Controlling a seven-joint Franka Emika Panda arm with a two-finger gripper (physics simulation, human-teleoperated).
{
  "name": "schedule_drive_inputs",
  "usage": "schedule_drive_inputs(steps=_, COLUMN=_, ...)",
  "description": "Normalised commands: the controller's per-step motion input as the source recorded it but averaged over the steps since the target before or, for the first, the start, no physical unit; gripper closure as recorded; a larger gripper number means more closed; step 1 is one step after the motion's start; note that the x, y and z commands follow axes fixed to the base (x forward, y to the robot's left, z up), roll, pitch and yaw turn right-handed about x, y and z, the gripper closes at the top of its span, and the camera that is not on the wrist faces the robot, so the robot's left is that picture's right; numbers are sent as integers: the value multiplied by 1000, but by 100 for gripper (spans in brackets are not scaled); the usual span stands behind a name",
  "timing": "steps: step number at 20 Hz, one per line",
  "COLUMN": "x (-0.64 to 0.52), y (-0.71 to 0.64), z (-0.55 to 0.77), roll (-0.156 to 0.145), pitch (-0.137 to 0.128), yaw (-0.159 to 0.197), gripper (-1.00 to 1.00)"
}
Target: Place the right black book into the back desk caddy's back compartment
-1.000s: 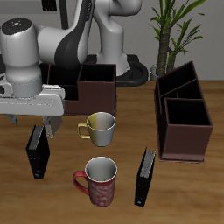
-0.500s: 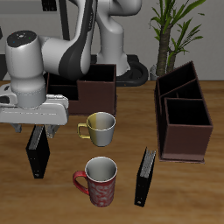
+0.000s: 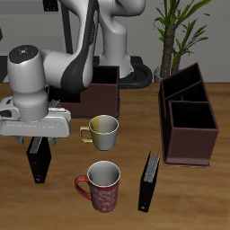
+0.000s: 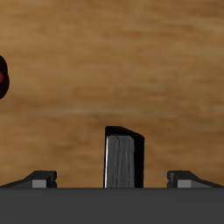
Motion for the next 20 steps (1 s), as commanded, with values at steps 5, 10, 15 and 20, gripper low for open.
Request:
schedule_drive_inputs(steps=5, x=-3, y=-83, z=-242, roll=-11, pitch=26, yaw=-7, gripper=-100)
schedule_drive_inputs(steps=10, x=2, y=-61, z=-326, roll=13, pitch=36, yaw=-3, gripper=-100)
schedule_drive_inputs(steps=15, x=23, y=-69, z=-337, roll=-21, pitch=30, yaw=-28, gripper=100)
schedule_drive_inputs(steps=20, x=50, y=7, z=-181, roll=0, pitch=22, yaw=-27, gripper=100)
